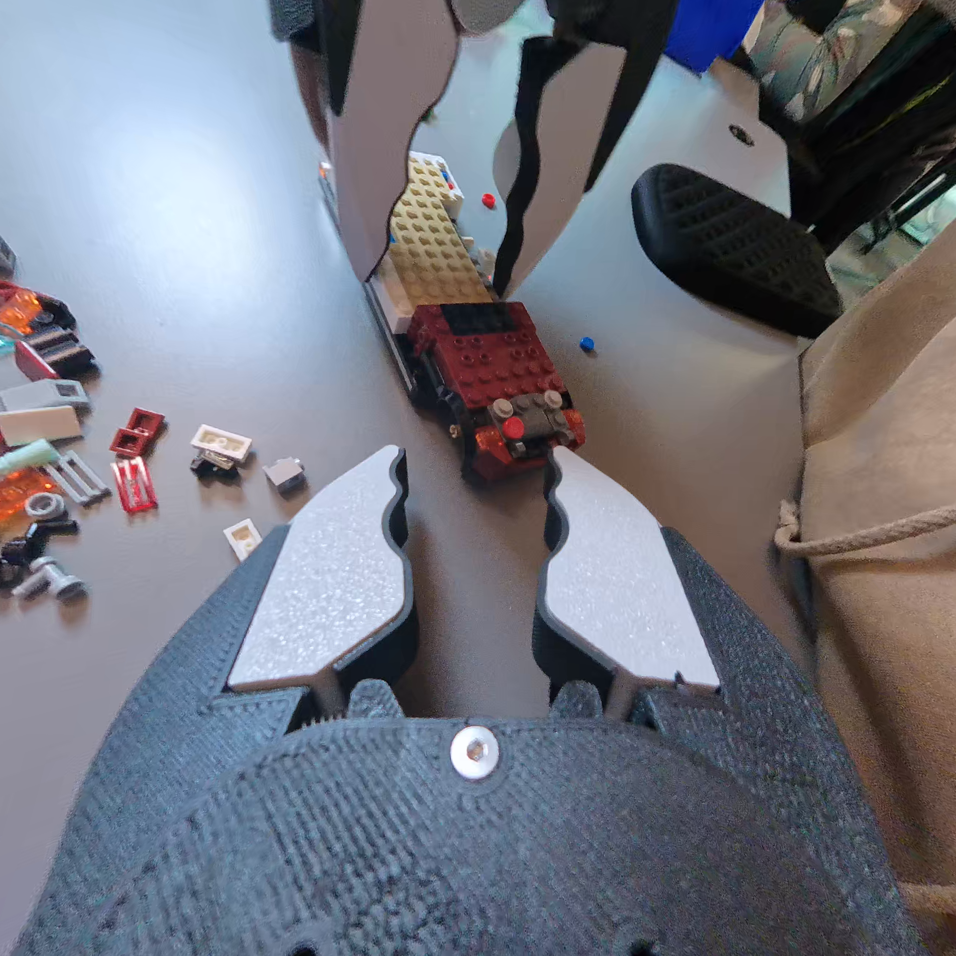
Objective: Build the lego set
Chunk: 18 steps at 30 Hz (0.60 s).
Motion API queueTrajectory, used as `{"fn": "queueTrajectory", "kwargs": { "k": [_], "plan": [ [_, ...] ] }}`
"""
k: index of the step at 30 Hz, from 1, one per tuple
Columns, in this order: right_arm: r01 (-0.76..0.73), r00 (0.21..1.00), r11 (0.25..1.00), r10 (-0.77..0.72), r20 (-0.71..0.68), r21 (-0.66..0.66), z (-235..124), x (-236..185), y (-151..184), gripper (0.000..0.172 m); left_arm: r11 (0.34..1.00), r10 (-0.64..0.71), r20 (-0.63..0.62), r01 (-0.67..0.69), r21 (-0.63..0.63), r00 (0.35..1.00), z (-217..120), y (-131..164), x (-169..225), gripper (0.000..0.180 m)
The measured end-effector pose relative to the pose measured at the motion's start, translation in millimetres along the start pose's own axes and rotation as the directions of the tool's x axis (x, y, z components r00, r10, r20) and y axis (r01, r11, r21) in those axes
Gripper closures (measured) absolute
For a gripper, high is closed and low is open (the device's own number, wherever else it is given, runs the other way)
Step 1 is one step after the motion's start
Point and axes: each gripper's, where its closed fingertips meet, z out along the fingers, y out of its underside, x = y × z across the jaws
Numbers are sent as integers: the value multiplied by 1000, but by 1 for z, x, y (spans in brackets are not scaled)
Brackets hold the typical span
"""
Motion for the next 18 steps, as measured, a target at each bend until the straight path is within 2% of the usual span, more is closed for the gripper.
{"fn": "queueTrajectory", "kwargs": {
  "k": [5,10,15,18],
  "plan": [
    [-93,994,995,94,-47,32,-2,-9,0,111,987,-156,-100,158,6,983,3,-5,9,141],
    [-118,989,992,122,-80,45,-3,-12,2,111,956,-289,-127,292,13,949,2,-7,3,156],
    [-131,988,990,134,-75,43,-3,-12,2,111,948,-319,-134,318,-28,938,3,-7,2,160],
    [-143,988,989,145,-57,40,-2,-12,2,111,934,-358,-183,354,-58,916,3,-7,6,157]
  ]
}}
